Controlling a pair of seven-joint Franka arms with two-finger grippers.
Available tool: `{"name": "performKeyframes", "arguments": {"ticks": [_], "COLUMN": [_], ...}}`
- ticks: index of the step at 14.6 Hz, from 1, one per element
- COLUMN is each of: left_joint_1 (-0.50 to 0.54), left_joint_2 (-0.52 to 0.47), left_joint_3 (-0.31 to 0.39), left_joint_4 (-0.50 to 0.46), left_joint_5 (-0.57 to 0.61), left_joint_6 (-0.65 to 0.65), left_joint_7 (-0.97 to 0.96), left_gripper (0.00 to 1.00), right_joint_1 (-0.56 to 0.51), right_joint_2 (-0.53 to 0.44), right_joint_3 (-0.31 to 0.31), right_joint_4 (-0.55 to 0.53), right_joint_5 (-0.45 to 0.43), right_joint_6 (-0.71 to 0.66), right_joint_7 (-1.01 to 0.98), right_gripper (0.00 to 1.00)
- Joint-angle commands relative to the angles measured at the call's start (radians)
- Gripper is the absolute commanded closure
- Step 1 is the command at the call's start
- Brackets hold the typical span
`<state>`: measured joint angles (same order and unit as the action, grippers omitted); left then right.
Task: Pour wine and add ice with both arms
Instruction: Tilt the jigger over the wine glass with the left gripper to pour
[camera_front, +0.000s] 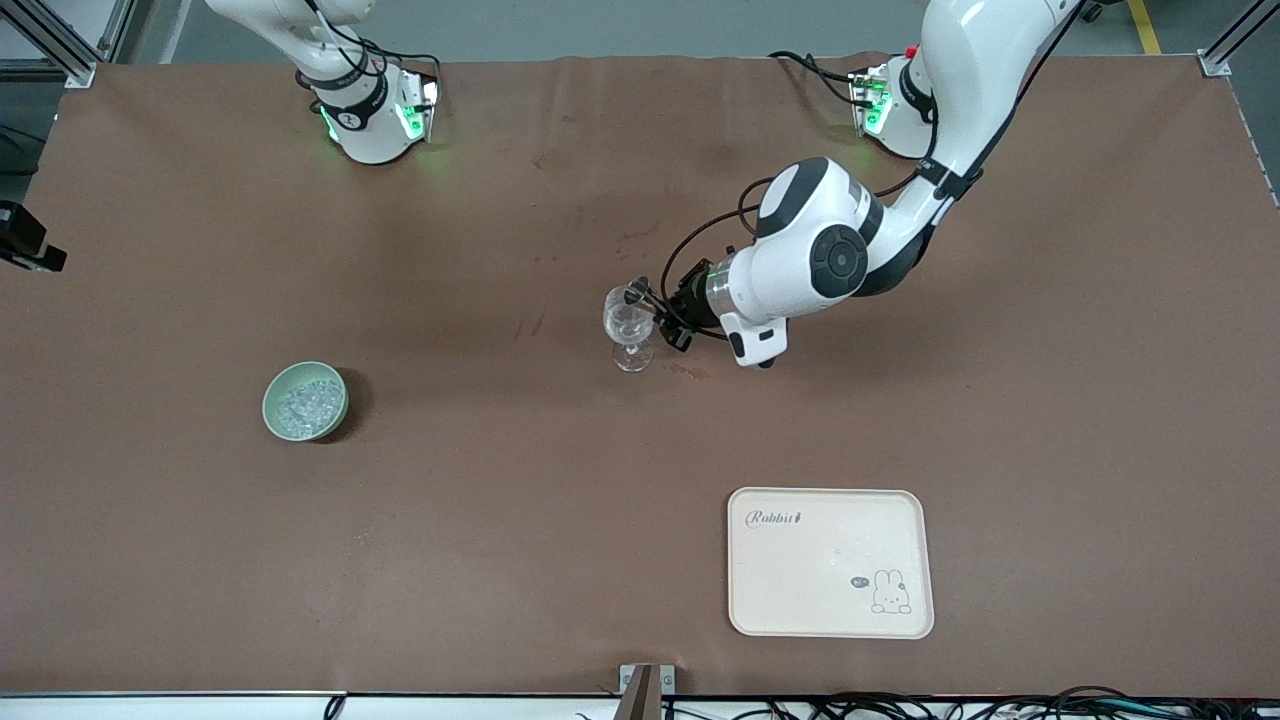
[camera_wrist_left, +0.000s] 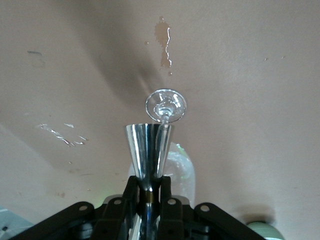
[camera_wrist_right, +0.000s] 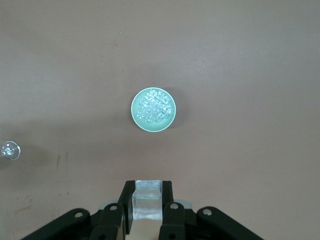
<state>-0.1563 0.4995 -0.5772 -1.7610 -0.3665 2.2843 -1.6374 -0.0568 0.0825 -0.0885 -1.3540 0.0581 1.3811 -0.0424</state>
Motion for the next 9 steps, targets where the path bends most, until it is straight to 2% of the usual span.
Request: {"name": "performKeyframes", "arguments": {"ticks": [1, 7, 9], "left_joint_1": [0.007, 0.115, 0.19], "left_joint_2": [0.034, 0.071, 0.097], "left_joint_3": [-0.001, 0.002, 0.002], "left_joint_4": [0.063, 0.159, 0.172], "left_joint_5": [-0.008, -0.3, -0.38], "left_joint_6": [-0.04, -0.147, -0.166], "left_joint_7": [-0.018, 0.106, 0.163], "left_gripper": [1.0, 1.0, 1.0], "right_joint_1": [0.006, 0.018, 0.069], "right_joint_2": [-0.018, -0.018, -0.018], "right_joint_3": [-0.005, 0.003, 0.007], "right_joint_4": [-0.022, -0.022, -0.02], "right_joint_5": [-0.003, 0.0, 0.002], "right_joint_6": [-0.001, -0.022, -0.025], "right_joint_7": [-0.002, 0.003, 0.044], "right_gripper": [0.98, 0.97, 0.97]}}
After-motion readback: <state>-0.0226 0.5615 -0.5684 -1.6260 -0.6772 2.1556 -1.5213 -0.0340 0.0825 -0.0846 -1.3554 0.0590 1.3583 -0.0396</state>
